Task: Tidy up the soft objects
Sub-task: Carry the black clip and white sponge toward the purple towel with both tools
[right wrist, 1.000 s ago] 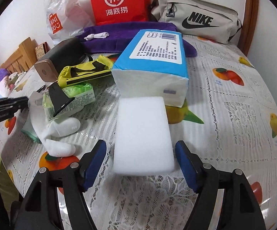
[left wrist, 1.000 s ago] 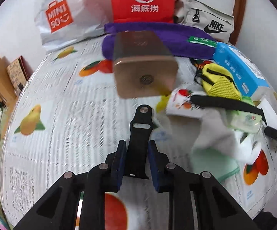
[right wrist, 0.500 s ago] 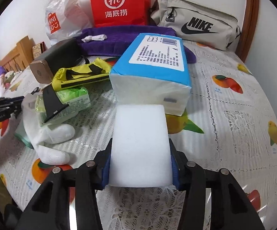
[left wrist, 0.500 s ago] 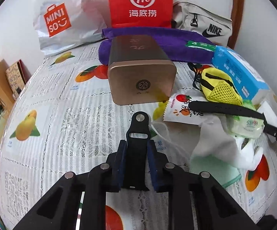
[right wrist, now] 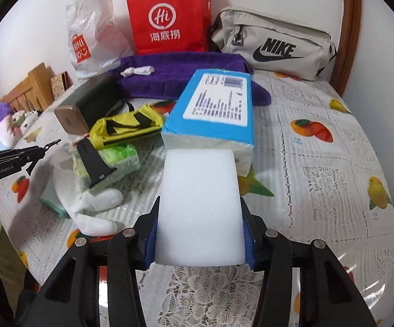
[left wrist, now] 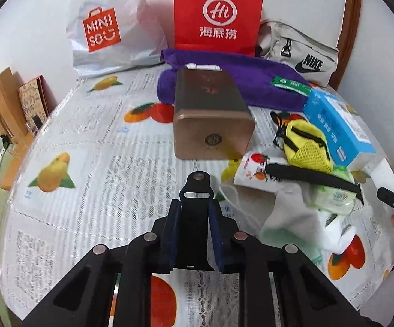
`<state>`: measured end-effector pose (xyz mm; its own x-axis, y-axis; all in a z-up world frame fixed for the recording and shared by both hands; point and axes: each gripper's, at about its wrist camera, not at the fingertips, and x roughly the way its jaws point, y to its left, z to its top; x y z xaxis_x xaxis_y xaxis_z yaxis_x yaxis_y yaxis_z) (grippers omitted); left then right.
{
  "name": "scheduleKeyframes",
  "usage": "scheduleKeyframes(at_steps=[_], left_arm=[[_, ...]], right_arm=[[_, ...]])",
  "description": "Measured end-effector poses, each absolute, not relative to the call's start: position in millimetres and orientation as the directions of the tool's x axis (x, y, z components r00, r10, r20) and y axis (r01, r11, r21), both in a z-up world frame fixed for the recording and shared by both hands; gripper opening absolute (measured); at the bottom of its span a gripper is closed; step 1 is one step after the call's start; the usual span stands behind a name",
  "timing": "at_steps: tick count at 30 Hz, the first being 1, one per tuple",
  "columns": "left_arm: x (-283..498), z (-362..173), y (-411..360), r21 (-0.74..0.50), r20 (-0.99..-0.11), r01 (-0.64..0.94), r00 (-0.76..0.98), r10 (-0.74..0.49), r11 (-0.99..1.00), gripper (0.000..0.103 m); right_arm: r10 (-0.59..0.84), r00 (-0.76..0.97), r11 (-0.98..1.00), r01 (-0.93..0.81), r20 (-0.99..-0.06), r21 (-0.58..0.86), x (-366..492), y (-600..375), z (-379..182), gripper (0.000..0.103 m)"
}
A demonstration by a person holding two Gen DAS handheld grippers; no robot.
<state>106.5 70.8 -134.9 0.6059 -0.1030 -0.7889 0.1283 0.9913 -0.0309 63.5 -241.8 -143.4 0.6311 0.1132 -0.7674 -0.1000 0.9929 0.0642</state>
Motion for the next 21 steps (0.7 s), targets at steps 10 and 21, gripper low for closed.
scheduleKeyframes(at_steps=[10,21], left_arm=[[113.9,-97.8,69.6,-0.033,-0.759,0.115,0.644,-0.100,0.993,0.020],[135.8,-70.5,64.7,-0.041,-0.740,0.097,0.666,-0.096,0.994,0.020]], right_arm=[[0.154,0.647,0.987,-0.135,-0.747,0.086,66.8,-241.4,-115.0,0.049],[0.215,0.658,0.976,-0.161,-0.721,0.145,86.8,-245.8,-88.0,0.049]])
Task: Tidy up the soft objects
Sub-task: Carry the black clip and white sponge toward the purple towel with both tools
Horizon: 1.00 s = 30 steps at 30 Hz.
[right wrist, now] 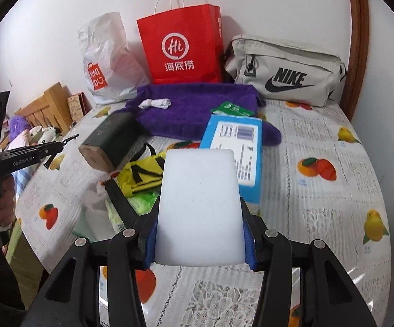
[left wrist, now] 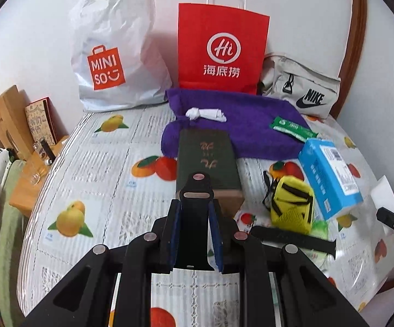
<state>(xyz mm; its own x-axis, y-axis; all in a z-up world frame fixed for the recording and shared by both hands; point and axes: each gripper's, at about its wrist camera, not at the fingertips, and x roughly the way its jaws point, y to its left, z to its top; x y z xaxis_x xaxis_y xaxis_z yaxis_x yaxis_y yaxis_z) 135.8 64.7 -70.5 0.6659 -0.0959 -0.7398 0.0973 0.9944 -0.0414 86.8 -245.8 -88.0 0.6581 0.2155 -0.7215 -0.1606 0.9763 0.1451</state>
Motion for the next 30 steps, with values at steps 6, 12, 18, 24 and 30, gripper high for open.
scheduleKeyframes(at_steps=[6,12,18,24,30], left_arm=[[151.4,-61.3,62.8,-0.059,-0.739,0.084,0.667,-0.100,0.995,0.020],[168.2,-52.9,62.0,-0.068,-0.734,0.073,0.672,-0.099,0.995,0.020],[188.5,-45.7,59.2,-0.078,-0.730,0.082,0.675,-0.113,0.994,0.020],[207.6,-43.0,57.1,-0.092,-0.729,0.089,0.672,-0.128,0.992,0.020],[225.7,-41.5,56.4,-0.104,-0.728,0.090,0.672,-0.137,0.990,0.020]], right_arm=[[0.204,0.659,0.979,-0.157,-0.724,0.133,105.7,-249.3,-78.6,0.049],[0.203,0.662,0.979,-0.156,-0.722,0.132,128.9,-252.5,-70.7,0.049],[0.199,0.666,0.980,-0.148,-0.719,0.135,153.6,-254.9,-66.4,0.049],[0.205,0.662,0.979,-0.148,-0.721,0.142,177.1,-256.0,-64.7,0.049],[0.209,0.659,0.977,-0.168,-0.722,0.130,201.9,-254.2,-65.0,0.049]])
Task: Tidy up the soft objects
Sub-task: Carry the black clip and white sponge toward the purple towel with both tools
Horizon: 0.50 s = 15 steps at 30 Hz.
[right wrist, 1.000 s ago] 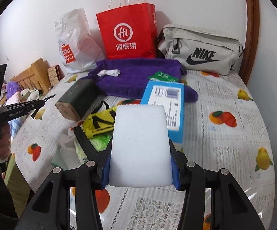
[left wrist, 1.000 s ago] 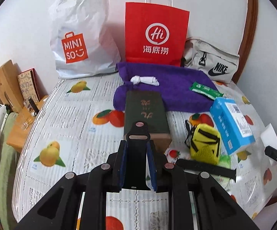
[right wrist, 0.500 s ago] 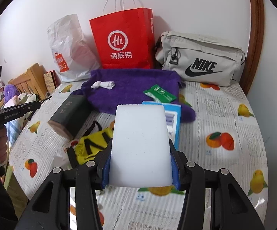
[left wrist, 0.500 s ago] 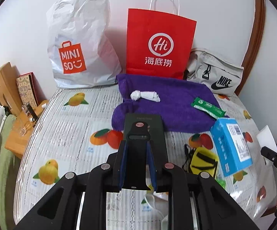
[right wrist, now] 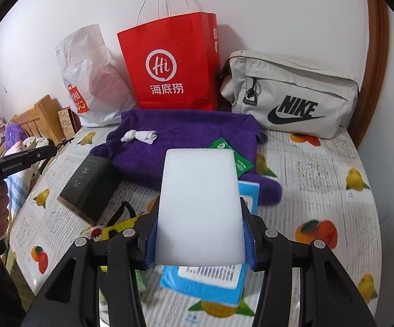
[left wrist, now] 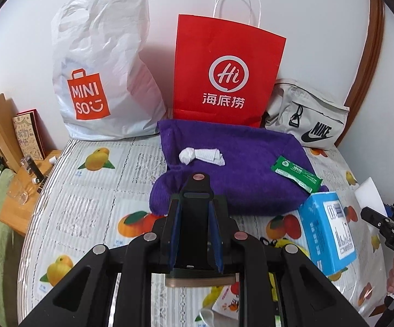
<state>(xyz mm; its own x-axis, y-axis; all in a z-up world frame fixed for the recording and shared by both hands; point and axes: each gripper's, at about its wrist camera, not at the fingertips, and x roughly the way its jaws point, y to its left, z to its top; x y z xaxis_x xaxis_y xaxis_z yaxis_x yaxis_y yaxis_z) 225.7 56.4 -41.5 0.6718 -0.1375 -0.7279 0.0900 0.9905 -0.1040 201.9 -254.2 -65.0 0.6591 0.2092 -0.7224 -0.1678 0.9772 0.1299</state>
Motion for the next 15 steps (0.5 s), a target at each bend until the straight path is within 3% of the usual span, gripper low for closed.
scheduleKeyframes(at_steps=[15], left_arm=[[276.6,-55.8,54.6,-0.161,-0.741,0.095,0.646,-0.184,0.982,0.020]], right_arm=[[0.199,0.629,0.978,-0.173,-0.752,0.114,276.8,-255.7,-85.7,0.049]])
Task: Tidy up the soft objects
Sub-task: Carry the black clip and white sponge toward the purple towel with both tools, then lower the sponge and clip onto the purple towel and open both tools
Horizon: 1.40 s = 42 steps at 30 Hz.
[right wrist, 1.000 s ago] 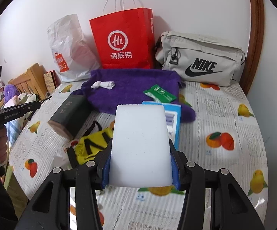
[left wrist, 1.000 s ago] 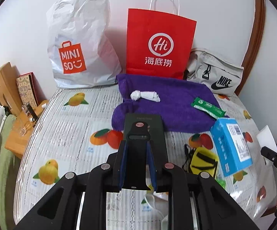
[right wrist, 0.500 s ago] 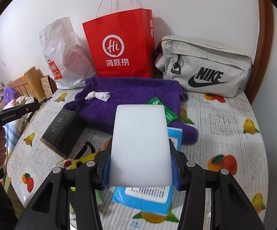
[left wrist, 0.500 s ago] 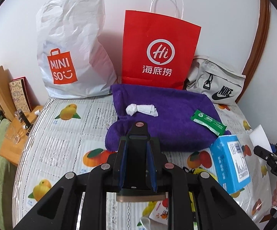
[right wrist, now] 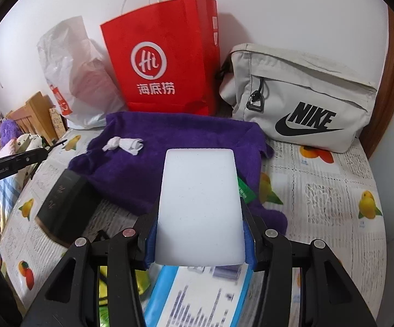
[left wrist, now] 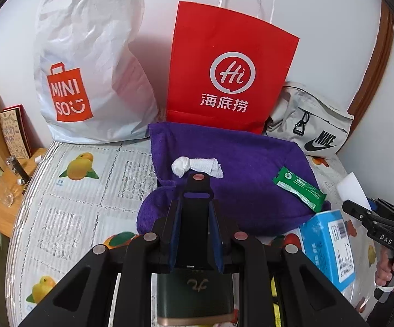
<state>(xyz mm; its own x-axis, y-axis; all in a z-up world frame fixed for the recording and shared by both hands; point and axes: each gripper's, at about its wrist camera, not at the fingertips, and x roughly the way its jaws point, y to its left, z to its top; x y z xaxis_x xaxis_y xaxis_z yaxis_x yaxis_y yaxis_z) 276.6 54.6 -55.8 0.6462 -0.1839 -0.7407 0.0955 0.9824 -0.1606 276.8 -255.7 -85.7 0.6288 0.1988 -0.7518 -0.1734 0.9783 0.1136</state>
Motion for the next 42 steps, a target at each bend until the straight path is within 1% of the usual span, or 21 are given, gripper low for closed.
scheduleKeyframes(at_steps=[6,10,18,33,42], left_arm=[[296.7,-61.0,56.0,-0.158,-0.749,0.099,0.637,-0.185,0.982,0.020],[311.4,-65.9,57.5,-0.162,-0.756,0.097,0.628,-0.186,0.982,0.020],[337.1,-80.3,51.3,-0.174,-0.776,0.107,0.597,-0.203,0.979,0.020],[388.3,-113.9,39.2,-0.193,-0.841,0.095,0.497,-0.214,0.977,0.020],[400.1,-126.1,40.6,-0.207,-0.861,0.080,0.459,-0.220,0.975,0.021]], right_arm=[[0.192,0.613,0.980,-0.161,-0.766,0.117,305.5,-259.2,-94.8,0.049],[0.177,0.599,0.981,-0.171,-0.781,0.091,324.6,-255.7,-103.3,0.049],[0.217,0.528,0.968,-0.226,-0.821,0.111,363.0,-234.1,-122.0,0.049],[0.242,0.407,0.950,-0.285,-0.881,0.129,395.4,-210.3,-152.5,0.049],[0.248,0.383,0.946,-0.292,-0.890,0.138,402.6,-204.3,-161.5,0.050]])
